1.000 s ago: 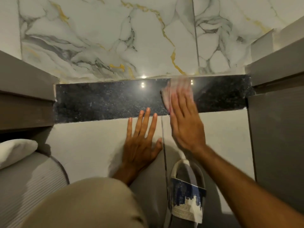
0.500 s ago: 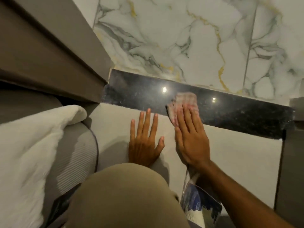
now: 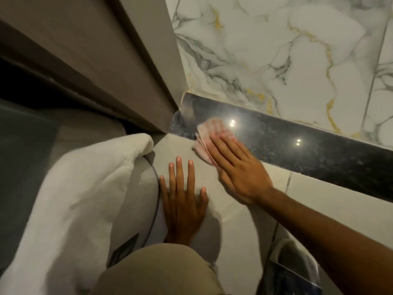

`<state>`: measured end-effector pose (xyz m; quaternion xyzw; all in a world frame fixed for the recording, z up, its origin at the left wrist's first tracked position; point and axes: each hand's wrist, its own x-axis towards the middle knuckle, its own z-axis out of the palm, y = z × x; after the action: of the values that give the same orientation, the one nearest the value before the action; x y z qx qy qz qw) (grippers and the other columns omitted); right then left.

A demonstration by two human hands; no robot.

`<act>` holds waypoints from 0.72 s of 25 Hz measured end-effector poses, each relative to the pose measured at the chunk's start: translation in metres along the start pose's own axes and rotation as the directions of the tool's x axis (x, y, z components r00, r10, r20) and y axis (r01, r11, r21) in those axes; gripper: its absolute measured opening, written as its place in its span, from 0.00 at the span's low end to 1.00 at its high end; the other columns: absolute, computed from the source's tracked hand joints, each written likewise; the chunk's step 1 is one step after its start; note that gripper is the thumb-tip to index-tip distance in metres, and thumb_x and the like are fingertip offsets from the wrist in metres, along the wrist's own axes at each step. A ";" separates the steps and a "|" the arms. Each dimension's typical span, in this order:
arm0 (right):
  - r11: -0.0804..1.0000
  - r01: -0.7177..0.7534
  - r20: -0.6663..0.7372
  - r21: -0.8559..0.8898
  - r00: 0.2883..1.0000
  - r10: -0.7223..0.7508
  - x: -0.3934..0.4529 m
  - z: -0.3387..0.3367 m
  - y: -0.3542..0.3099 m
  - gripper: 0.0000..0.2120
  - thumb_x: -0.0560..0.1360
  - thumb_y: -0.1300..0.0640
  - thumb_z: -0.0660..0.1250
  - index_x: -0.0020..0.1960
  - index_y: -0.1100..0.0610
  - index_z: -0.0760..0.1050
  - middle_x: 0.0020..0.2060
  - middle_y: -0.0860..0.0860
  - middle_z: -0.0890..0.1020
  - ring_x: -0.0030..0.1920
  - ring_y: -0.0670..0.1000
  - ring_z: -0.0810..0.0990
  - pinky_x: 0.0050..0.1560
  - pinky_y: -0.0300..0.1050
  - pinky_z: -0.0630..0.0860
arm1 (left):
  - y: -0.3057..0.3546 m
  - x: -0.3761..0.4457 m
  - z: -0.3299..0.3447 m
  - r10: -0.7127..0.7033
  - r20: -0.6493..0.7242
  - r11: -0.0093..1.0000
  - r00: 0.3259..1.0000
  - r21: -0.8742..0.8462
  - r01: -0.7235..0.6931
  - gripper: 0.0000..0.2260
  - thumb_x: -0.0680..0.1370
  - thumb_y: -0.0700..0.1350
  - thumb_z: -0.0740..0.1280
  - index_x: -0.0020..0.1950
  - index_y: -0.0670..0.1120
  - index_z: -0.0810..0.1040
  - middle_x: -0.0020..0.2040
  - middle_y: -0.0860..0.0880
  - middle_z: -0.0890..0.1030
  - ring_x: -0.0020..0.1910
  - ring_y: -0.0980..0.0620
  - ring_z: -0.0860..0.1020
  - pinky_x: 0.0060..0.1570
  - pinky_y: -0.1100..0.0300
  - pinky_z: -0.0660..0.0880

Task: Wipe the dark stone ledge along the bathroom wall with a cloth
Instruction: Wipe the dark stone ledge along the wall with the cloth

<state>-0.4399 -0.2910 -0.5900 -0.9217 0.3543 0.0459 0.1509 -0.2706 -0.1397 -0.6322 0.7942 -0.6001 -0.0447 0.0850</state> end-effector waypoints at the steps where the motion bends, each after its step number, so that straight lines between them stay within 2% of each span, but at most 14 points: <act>1: 1.000 -0.006 -0.030 -0.001 1.000 0.006 -0.010 0.001 0.007 0.30 0.88 0.48 0.49 0.89 0.54 0.52 0.89 0.55 0.53 0.89 0.57 0.49 0.87 0.62 0.58 | -0.002 0.000 -0.001 -0.008 -0.007 1.000 1.000 -0.008 0.008 0.31 0.88 0.59 0.51 0.89 0.47 0.58 0.90 0.40 0.55 0.90 0.39 0.54 0.85 0.30 0.57; 3: 0.968 -0.242 -0.088 0.063 0.965 0.247 0.008 -0.003 0.007 0.31 0.88 0.47 0.49 0.89 0.54 0.50 0.89 0.55 0.52 0.89 0.56 0.48 0.88 0.62 0.56 | 0.000 0.003 -0.001 -0.022 -0.013 1.000 1.000 -0.007 0.022 0.31 0.88 0.58 0.53 0.89 0.46 0.59 0.90 0.40 0.56 0.89 0.39 0.55 0.85 0.31 0.57; 4: 0.915 -0.383 -0.119 0.123 0.910 0.397 0.034 -0.005 -0.004 0.31 0.89 0.47 0.48 0.89 0.54 0.47 0.89 0.55 0.50 0.90 0.56 0.46 0.89 0.61 0.52 | 0.001 0.003 -0.001 -0.024 -0.015 1.000 1.000 -0.003 0.024 0.31 0.88 0.58 0.54 0.89 0.46 0.59 0.90 0.40 0.56 0.89 0.39 0.55 0.85 0.31 0.57; 5: 0.872 -0.458 -0.114 0.175 0.870 0.480 0.060 -0.009 -0.018 0.31 0.89 0.46 0.47 0.89 0.54 0.46 0.89 0.55 0.48 0.90 0.56 0.45 0.90 0.59 0.49 | 0.002 0.004 -0.001 -0.023 -0.018 1.000 1.000 0.001 0.023 0.31 0.88 0.58 0.54 0.89 0.46 0.59 0.90 0.40 0.57 0.89 0.39 0.55 0.86 0.32 0.56; 6: 0.878 -0.441 -0.097 0.187 0.881 0.463 0.080 -0.008 -0.033 0.31 0.90 0.46 0.47 0.89 0.54 0.45 0.89 0.56 0.48 0.90 0.56 0.44 0.90 0.59 0.48 | 0.002 0.004 0.000 -0.026 -0.021 1.000 0.999 0.000 0.026 0.31 0.88 0.58 0.53 0.89 0.45 0.59 0.90 0.40 0.57 0.89 0.40 0.55 0.86 0.33 0.55; 7: 0.923 -0.350 -0.077 0.162 0.928 0.366 0.088 -0.004 -0.044 0.31 0.90 0.45 0.47 0.89 0.54 0.44 0.89 0.56 0.46 0.89 0.56 0.43 0.90 0.59 0.47 | 0.002 0.004 0.000 -0.038 -0.021 0.999 0.999 -0.003 0.038 0.31 0.89 0.59 0.52 0.89 0.45 0.59 0.90 0.40 0.57 0.89 0.40 0.55 0.87 0.33 0.55; 9: 0.997 -0.051 -0.019 0.053 0.998 0.052 0.065 0.010 -0.047 0.31 0.90 0.46 0.47 0.89 0.54 0.44 0.89 0.55 0.46 0.90 0.56 0.43 0.90 0.60 0.50 | 0.002 0.003 -0.003 -0.058 -0.021 0.998 0.998 -0.009 0.058 0.31 0.89 0.59 0.51 0.88 0.43 0.61 0.89 0.39 0.59 0.89 0.39 0.57 0.86 0.32 0.58; 11: 0.997 0.074 0.021 0.012 0.997 -0.074 0.016 0.014 -0.029 0.30 0.89 0.46 0.48 0.89 0.53 0.48 0.89 0.54 0.50 0.90 0.56 0.47 0.89 0.60 0.55 | 0.004 -0.001 -0.007 -0.045 -0.018 0.999 0.999 -0.010 0.045 0.30 0.88 0.58 0.53 0.87 0.43 0.63 0.89 0.38 0.60 0.89 0.38 0.58 0.84 0.30 0.61; 12: 0.999 0.045 -0.020 0.007 0.999 -0.044 0.003 0.013 -0.016 0.30 0.89 0.46 0.49 0.89 0.53 0.51 0.88 0.54 0.52 0.89 0.56 0.49 0.88 0.61 0.57 | 0.005 -0.003 -0.009 -0.041 -0.001 0.999 0.999 -0.017 0.041 0.30 0.88 0.57 0.54 0.88 0.44 0.62 0.89 0.38 0.59 0.89 0.38 0.57 0.84 0.31 0.61; 13: 0.998 -0.058 -0.061 0.019 0.996 0.059 0.003 0.010 -0.004 0.30 0.89 0.46 0.50 0.88 0.54 0.52 0.88 0.55 0.53 0.89 0.56 0.50 0.87 0.62 0.58 | 0.006 -0.003 -0.010 -0.042 0.016 0.999 0.999 -0.017 0.042 0.31 0.87 0.58 0.55 0.89 0.46 0.61 0.90 0.39 0.57 0.89 0.39 0.56 0.85 0.31 0.60; 15: 0.937 -0.340 -0.108 0.078 0.932 0.347 0.033 -0.004 0.006 0.31 0.89 0.46 0.48 0.89 0.56 0.48 0.89 0.56 0.50 0.90 0.57 0.47 0.89 0.61 0.52 | 0.006 -0.003 -0.009 -0.044 0.018 0.999 0.999 0.002 0.044 0.32 0.86 0.58 0.57 0.89 0.47 0.59 0.90 0.41 0.57 0.89 0.40 0.55 0.86 0.33 0.58; 16: 0.901 -0.420 -0.112 0.107 0.896 0.430 0.055 -0.009 0.003 0.31 0.90 0.46 0.47 0.89 0.56 0.46 0.89 0.57 0.48 0.90 0.57 0.45 0.90 0.59 0.48 | 0.005 -0.003 -0.007 -0.041 0.015 0.999 0.999 0.011 0.041 0.33 0.86 0.58 0.57 0.89 0.47 0.59 0.90 0.41 0.57 0.89 0.40 0.56 0.86 0.33 0.57; 17: 0.896 -0.431 -0.099 0.110 0.892 0.441 0.071 -0.009 -0.004 0.31 0.90 0.47 0.48 0.89 0.56 0.45 0.89 0.57 0.47 0.89 0.57 0.44 0.90 0.58 0.46 | 0.004 -0.004 -0.007 -0.035 0.015 0.999 0.999 0.020 0.035 0.32 0.86 0.58 0.58 0.89 0.46 0.59 0.90 0.40 0.57 0.89 0.39 0.56 0.86 0.33 0.57; 18: 0.922 -0.376 -0.090 0.096 0.919 0.384 0.078 -0.005 -0.015 0.31 0.90 0.48 0.51 0.89 0.56 0.45 0.89 0.57 0.48 0.89 0.58 0.44 0.90 0.57 0.45 | 0.004 -0.003 -0.008 -0.033 0.022 0.999 0.999 0.026 0.032 0.32 0.87 0.58 0.59 0.89 0.46 0.60 0.90 0.40 0.58 0.89 0.39 0.56 0.86 0.33 0.57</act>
<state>-0.3722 -0.3323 -0.5965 -0.8301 0.5354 0.0111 0.1553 -0.2739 -0.1369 -0.6238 0.8043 -0.5885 -0.0475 0.0673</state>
